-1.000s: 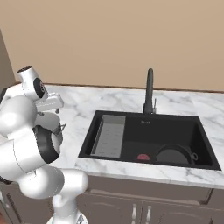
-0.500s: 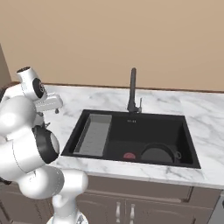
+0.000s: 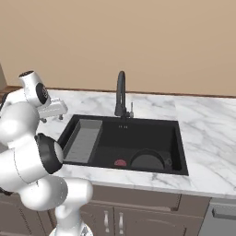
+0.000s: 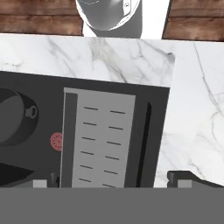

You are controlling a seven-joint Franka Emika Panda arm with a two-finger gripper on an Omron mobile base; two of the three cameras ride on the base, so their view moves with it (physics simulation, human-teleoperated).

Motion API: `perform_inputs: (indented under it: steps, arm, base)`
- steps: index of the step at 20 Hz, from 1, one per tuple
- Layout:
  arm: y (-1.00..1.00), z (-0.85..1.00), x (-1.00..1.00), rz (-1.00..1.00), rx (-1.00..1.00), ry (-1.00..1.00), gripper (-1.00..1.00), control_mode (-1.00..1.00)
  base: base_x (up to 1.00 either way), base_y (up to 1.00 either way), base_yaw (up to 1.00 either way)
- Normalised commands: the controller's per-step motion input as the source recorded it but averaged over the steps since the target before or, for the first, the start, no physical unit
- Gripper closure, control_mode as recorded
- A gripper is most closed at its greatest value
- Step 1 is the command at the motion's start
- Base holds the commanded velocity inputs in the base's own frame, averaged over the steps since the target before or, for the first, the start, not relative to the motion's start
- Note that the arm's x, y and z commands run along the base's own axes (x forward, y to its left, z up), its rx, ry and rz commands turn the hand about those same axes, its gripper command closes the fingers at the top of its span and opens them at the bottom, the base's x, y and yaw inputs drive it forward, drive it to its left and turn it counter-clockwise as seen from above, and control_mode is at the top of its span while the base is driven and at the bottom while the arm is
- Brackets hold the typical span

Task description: Pick the pot and pot and place them in the sink. Then turn on the water.

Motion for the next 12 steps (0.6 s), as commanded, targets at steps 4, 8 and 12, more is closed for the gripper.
perform_inputs:
  steps: [4,8,12]
  arm:
    - [0.0,0.0,0.0,0.0,0.0,0.0,-1.0,1.0]
    - [0.0,0.0,0.0,0.0,0.0,0.0,-1.0,1.0]
    - [0.0,0.0,0.0,0.0,0.0,0.0,-1.0,1.0]
  base:
    - [0.17,-0.06,0.0]
    - [0.12,0.0,0.0]
    - [0.08,-0.12,0.01]
